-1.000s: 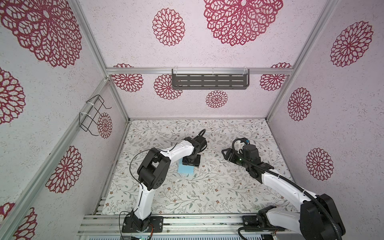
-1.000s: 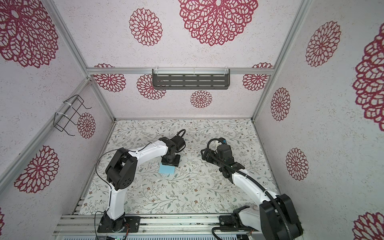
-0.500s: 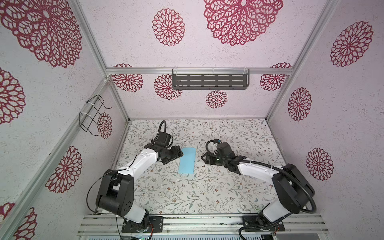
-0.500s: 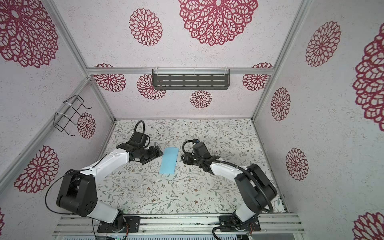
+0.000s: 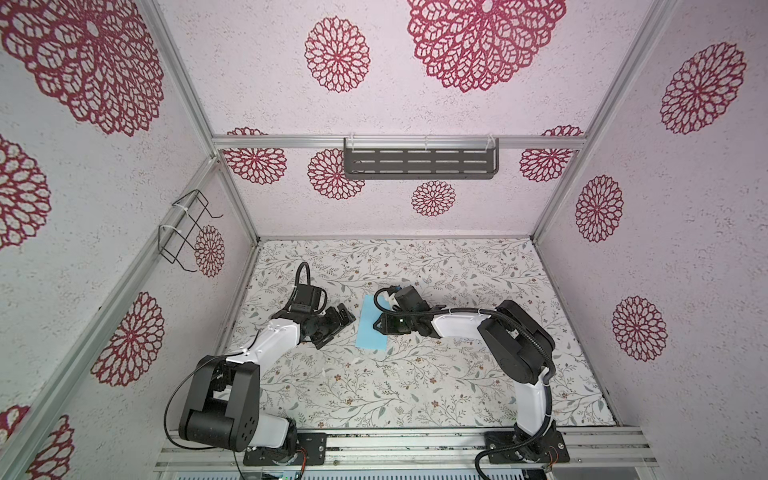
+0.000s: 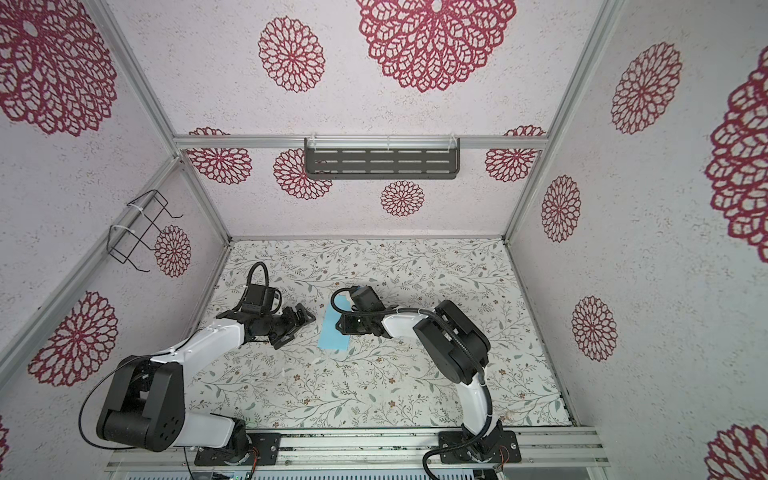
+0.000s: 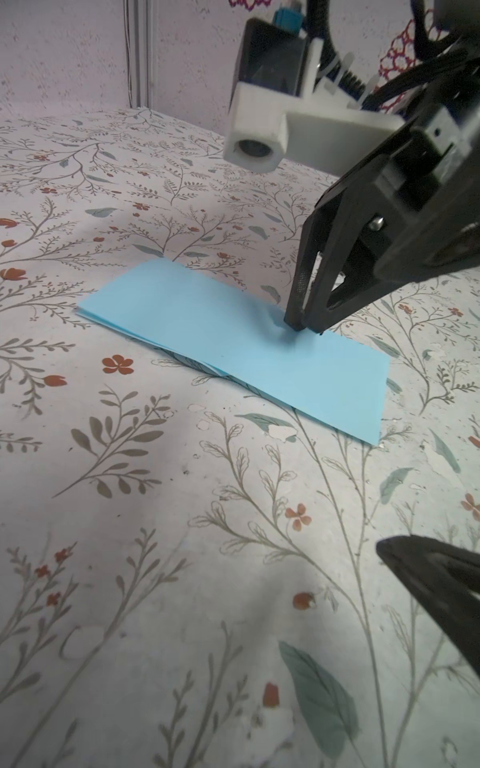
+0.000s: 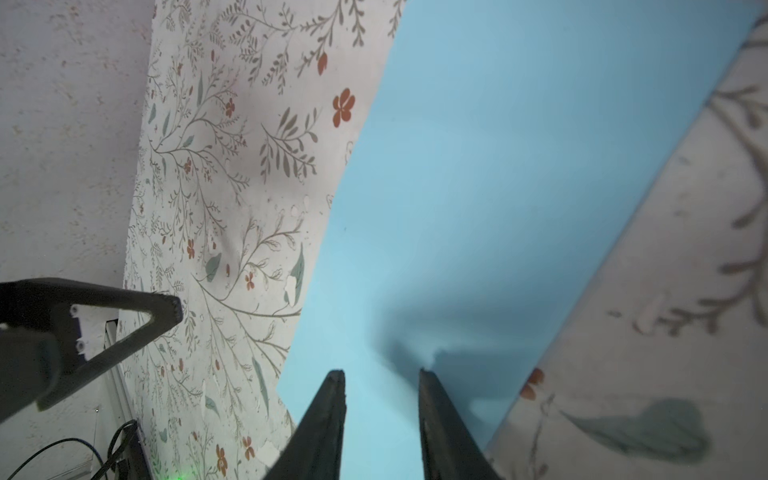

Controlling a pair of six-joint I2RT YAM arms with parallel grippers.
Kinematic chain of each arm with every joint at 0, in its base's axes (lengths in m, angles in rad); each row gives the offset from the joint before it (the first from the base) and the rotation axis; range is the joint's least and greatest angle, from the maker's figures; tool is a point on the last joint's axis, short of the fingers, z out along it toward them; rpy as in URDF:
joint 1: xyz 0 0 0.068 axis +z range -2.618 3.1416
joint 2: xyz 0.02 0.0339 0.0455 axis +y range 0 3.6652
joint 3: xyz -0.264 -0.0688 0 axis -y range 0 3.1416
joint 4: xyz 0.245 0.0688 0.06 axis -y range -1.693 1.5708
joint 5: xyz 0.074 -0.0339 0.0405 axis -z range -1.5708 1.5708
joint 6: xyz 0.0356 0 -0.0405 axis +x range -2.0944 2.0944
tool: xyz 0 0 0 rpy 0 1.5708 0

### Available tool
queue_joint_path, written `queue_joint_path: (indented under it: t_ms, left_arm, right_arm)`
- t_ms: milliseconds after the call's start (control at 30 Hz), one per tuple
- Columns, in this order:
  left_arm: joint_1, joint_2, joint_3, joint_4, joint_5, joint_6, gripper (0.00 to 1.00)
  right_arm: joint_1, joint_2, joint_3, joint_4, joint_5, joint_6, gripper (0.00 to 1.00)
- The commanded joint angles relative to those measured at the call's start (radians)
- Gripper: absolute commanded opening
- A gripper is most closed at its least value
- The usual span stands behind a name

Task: Fold a paper plane with a square sheet of paper (pick it up from the middle)

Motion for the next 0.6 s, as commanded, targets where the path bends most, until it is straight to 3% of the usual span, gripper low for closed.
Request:
queue_joint_path:
  t_ms: [0,233,567]
  left_arm:
    - [0.008,0.011,-0.002,0.055,0.048,-0.024,0.99]
    - [0.001,0.038,-0.023,0.082,0.123,-0.049,0.95]
    - [-0.1,0.079,-0.066,0.169,0.212,-0.113,0.8]
  right_arm:
    - [-0.004,0.007,0.03,-0.06,-0.021,-0.008,0.34]
    - [-0.026,-0.042,-0.064,-0.095,-0.037,-0.041,0.35]
    - [-0.098,-0.155,-0.278,0.012,-0.208,-0.058,0.35]
